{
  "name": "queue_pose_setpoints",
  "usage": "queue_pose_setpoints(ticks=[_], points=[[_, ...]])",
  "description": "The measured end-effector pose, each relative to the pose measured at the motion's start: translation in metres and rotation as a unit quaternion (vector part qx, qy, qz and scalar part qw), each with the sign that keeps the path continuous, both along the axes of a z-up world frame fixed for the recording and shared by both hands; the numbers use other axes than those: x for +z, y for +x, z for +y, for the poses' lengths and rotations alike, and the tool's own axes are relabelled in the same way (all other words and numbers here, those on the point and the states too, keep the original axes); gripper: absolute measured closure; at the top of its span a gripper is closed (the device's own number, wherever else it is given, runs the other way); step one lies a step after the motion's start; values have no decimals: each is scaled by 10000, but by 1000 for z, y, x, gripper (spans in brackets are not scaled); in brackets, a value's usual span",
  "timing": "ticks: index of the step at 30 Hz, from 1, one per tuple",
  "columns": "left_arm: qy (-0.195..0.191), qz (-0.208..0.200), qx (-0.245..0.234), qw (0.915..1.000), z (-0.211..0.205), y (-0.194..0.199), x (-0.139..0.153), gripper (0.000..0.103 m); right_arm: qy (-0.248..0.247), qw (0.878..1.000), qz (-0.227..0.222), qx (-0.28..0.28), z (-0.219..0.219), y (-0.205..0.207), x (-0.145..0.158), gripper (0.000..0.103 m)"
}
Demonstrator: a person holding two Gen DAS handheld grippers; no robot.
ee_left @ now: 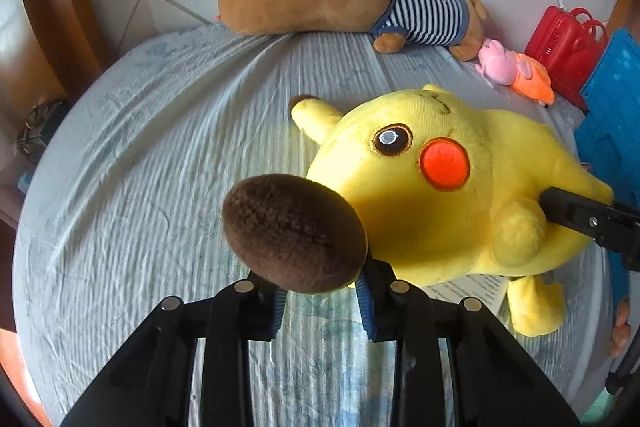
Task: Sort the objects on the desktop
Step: 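Lift the Pikachu plush with the left tool while the right tool grasps its body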
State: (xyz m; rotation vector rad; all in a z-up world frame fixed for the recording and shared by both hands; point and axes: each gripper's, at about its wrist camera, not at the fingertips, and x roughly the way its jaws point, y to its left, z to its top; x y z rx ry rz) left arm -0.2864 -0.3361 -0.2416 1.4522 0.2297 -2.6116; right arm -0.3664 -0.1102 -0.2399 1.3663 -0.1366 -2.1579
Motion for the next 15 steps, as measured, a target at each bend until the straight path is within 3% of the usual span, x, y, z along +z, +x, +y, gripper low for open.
queue_pose_setpoints(ticks=[5, 15], points=[[-178, 292, -139, 9993, 13, 13, 34, 75, -161, 9996, 217, -112, 15, 12, 26, 27], [-433, 862, -358, 9947, 44, 56, 96, 75, -386, 9960, 778, -189, 44, 59, 86, 28]])
